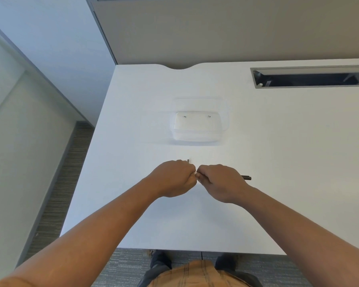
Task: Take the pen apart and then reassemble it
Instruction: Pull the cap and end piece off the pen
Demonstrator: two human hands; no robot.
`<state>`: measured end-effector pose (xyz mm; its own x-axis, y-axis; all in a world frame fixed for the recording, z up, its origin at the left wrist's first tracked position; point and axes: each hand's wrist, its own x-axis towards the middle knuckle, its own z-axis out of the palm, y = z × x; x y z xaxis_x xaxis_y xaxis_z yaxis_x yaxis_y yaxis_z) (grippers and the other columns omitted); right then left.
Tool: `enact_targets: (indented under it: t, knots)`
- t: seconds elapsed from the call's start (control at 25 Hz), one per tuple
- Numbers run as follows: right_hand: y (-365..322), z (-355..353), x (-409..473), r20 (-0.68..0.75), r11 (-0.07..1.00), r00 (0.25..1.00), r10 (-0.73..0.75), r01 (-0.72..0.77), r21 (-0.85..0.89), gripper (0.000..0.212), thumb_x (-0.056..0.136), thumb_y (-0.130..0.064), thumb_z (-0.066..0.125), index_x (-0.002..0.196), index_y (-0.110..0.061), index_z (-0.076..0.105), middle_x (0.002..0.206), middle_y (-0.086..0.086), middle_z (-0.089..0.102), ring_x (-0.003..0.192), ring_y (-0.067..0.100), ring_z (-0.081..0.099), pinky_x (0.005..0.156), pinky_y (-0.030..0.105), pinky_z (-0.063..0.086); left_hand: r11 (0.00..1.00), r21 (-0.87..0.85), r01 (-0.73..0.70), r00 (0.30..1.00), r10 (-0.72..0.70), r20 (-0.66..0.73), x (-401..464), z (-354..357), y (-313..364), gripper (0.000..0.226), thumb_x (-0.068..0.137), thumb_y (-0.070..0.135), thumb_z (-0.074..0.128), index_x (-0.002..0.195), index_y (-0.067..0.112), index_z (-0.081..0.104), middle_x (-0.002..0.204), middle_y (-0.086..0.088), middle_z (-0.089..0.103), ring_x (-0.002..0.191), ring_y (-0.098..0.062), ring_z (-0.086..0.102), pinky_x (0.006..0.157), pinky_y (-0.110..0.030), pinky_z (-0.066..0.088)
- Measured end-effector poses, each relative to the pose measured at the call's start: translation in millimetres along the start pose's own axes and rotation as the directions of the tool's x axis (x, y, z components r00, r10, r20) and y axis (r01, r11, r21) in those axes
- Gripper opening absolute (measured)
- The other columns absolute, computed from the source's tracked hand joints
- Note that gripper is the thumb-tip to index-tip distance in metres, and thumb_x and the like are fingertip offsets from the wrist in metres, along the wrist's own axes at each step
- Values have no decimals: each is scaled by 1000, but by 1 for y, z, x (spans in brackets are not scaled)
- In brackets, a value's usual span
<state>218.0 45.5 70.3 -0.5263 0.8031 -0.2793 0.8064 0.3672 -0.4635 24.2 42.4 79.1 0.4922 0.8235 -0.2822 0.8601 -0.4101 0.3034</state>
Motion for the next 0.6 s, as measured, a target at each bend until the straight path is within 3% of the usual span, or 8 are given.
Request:
enact_targets:
  t: [0.12,0.28,0.6]
  knots:
    - [-3,-1,-1,10,1000,1000,-27,27,5,32,105,-41,33,80,-23,41,71,-4,57,68,25,54,58,39,38,1000,15,-16,1000,16,19,-1,1,-1,37,90,38,23,73,13,43,68,-5,52,61,-25,47,51,-33,26]
    - [-4,-3,3,42,999,999,-31,32,-10,30,106,-39,33,83,-24,43,70,-4,56,66,25,53,57,37,36,999,21,-28,1000,28,-8,1,5,-1,43,83,42,15,73,13,45,66,-4,52,57,-22,45,51,-33,26]
    - [-6,-4,3,-16,998,998,-58,58,13,26,102,-30,40,76,-27,41,67,-2,59,63,26,53,56,37,38,995,102,5,993,7,-117,2,3,3,34,84,37,30,56,17,29,50,2,37,45,-19,32,47,-29,22]
